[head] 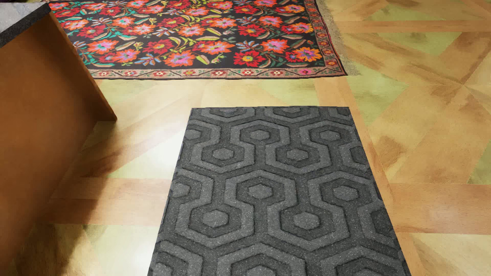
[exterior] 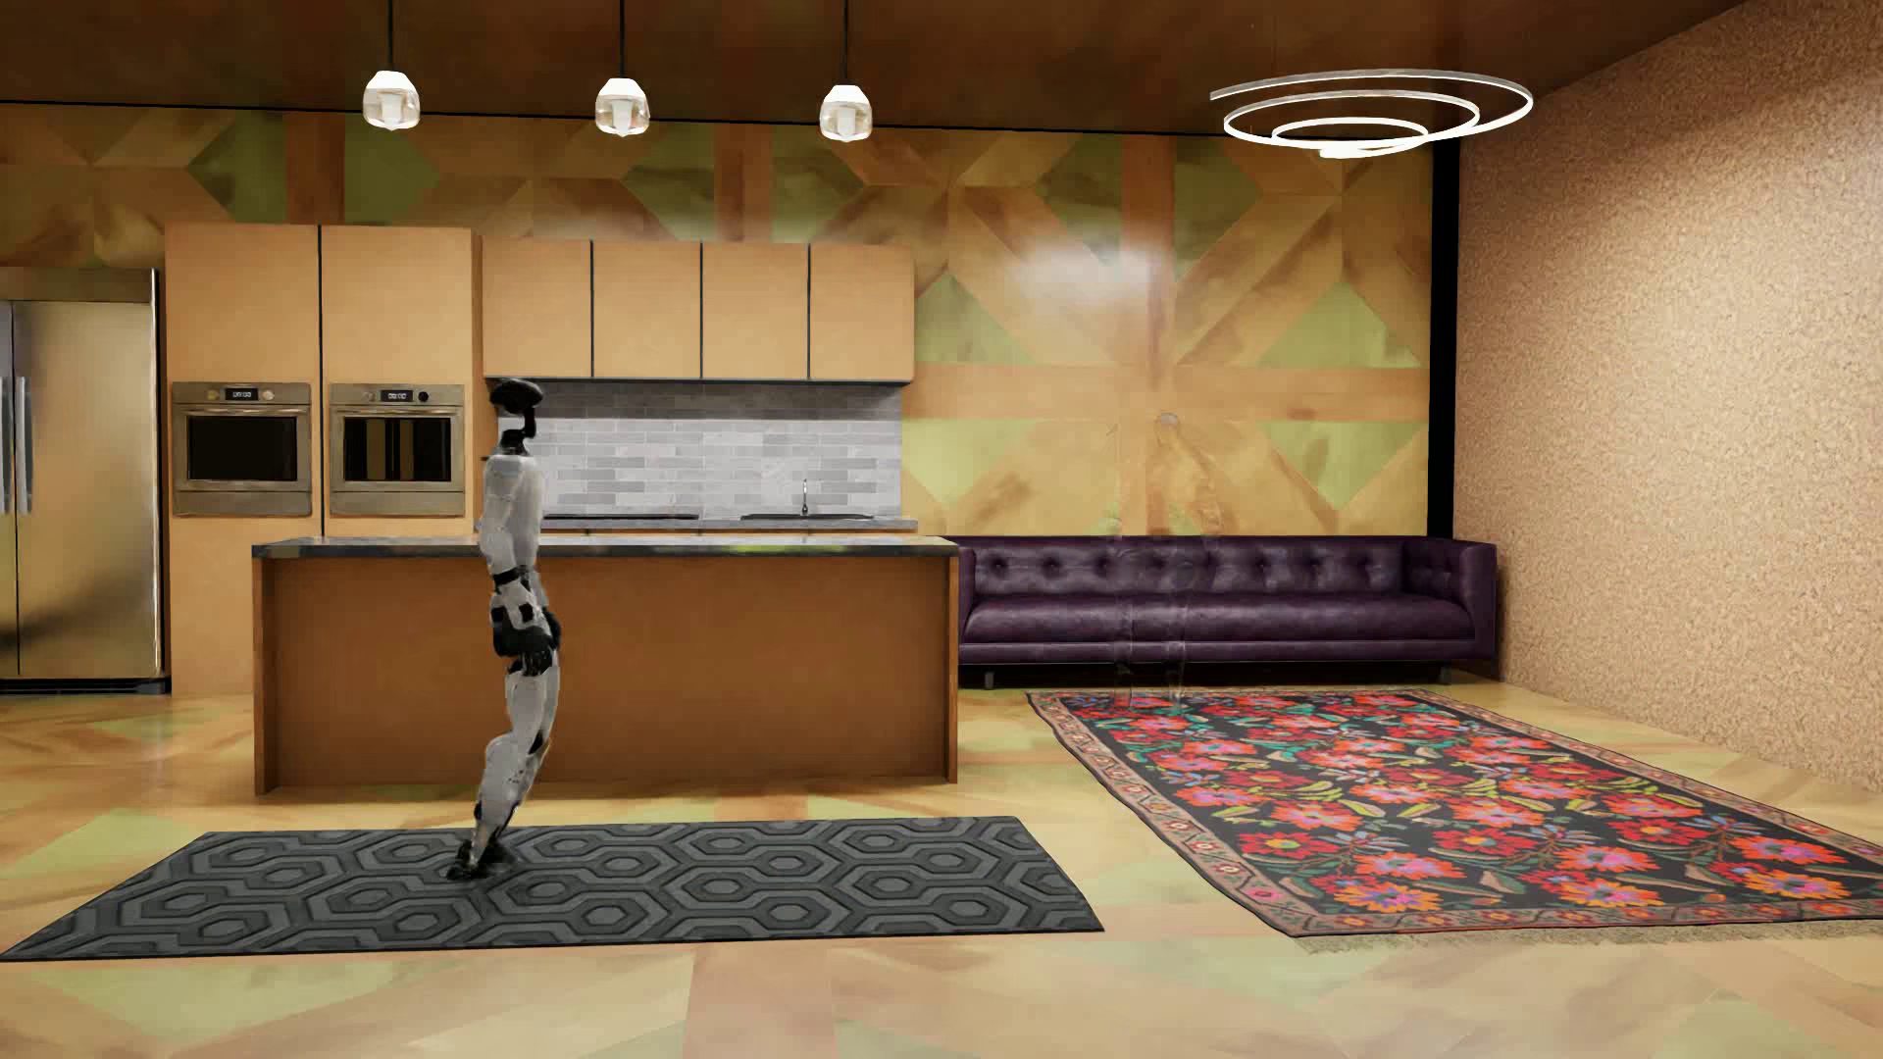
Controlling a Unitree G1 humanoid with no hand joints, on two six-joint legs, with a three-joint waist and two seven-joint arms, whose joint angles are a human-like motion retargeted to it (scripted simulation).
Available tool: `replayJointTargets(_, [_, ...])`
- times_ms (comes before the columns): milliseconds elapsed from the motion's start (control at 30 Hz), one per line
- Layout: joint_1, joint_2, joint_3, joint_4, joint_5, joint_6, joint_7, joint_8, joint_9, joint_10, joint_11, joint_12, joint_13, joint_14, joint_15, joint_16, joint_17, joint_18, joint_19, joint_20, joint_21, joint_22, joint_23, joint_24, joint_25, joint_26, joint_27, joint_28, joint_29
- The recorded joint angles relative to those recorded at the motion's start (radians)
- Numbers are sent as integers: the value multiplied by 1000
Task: Walk towards the sofa
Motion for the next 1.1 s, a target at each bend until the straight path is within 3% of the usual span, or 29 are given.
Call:
replayJointTargets(33, [-25,-27,26,-10,-4,-1,0,0,-4,14,23,-8,6,16,-24,-3,-3,0,0,-5,-67,2,13,0,0,0,0,0,0])
replayJointTargets(67, [-16,12,-31,-25,-6,-15,0,0,-18,26,-65,13,38,9,-75,1,2,0,0,-2,-96,-8,9,0,0,0,0,0,0])
replayJointTargets(100, [-22,-41,5,-18,2,-3,0,0,-2,36,266,0,34,21,-201,5,-5,0,0,-5,-74,-17,5,0,0,0,0,0,0])
replayJointTargets(167, [15,-156,-11,-34,-13,-13,0,0,23,37,455,0,55,-42,-217,13,-7,0,0,17,-75,-61,-4,0,0,0,0,0,0])
replayJointTargets(233, [88,-269,-37,-32,-28,-25,0,0,76,43,688,-38,67,-84,-178,38,14,0,0,-35,-84,-71,21,0,0,0,0,0,0])
replayJointTargets(300, [117,-387,-137,-5,-31,0,0,0,55,14,689,-70,102,-142,-168,25,8,0,0,-17,-79,-60,17,0,0,0,0,0,0])
replayJointTargets(467, [335,-583,-224,23,-54,5,0,0,73,-66,417,-134,147,-341,35,34,0,0,0,31,-89,-117,91,0,0,0,0,0,0])
replayJointTargets(533, [395,-625,-260,37,-62,5,0,0,81,-65,392,-152,152,-355,25,38,-1,0,0,32,-99,-107,108,0,0,0,0,0,0])
replayJointTargets(600, [435,-661,-309,71,-58,21,0,0,78,-41,526,-142,156,-290,31,35,-13,0,0,-5,-84,-73,108,0,0,0,0,0,0])
replayJointTargets(633, [430,-668,-321,104,-39,48,0,0,75,6,590,-123,145,-199,6,17,-14,0,0,-5,-58,-34,128,0,0,0,0,0,0])
replayJointTargets(700, [370,-591,-300,129,-12,46,0,0,60,235,656,-40,138,100,-80,7,-9,0,0,1,-93,-28,126,0,0,0,0,0,0])
replayJointTargets(733, [292,-536,-244,133,18,46,0,0,71,416,648,-28,126,226,-115,15,-3,0,0,-42,-116,-19,122,0,0,0,0,0,0])
replayJointTargets(800, [59,-404,-176,129,38,28,0,0,78,808,603,7,98,222,-178,26,3,0,0,-75,-121,-2,63,0,0,0,0,0,0])
replayJointTargets(833, [-44,-323,-95,101,38,7,0,0,90,878,550,32,82,219,-180,18,7,0,0,-24,-140,7,20,0,0,0,0,0,0])
replayJointTargets(867, [-146,-243,-30,88,36,-10,0,0,90,851,490,64,63,223,-186,29,1,0,0,-3,-132,-12,-24,0,0,0,0,0,0])
replayJointTargets(967, [-302,33,123,57,3,-49,0,0,100,346,321,109,36,440,-223,50,-20,0,0,-50,-183,13,-136,0,0,0,0,0,0])
replayJointTargets(1000, [-337,96,158,60,0,-50,0,0,91,168,288,129,16,375,-263,56,-31,0,0,-46,-186,5,-164,0,0,0,0,0,0])
replayJointTargets(1067, [-374,208,179,58,2,-54,0,0,70,-21,264,150,-30,-79,-343,51,-48,0,0,-52,-194,36,-179,0,0,0,0,0,0])
replayJointTargets(1100, [-397,234,210,69,-1,-56,0,0,66,-9,279,154,-38,-130,-358,51,-41,0,0,-73,-219,43,-169,0,0,0,0,0,0])
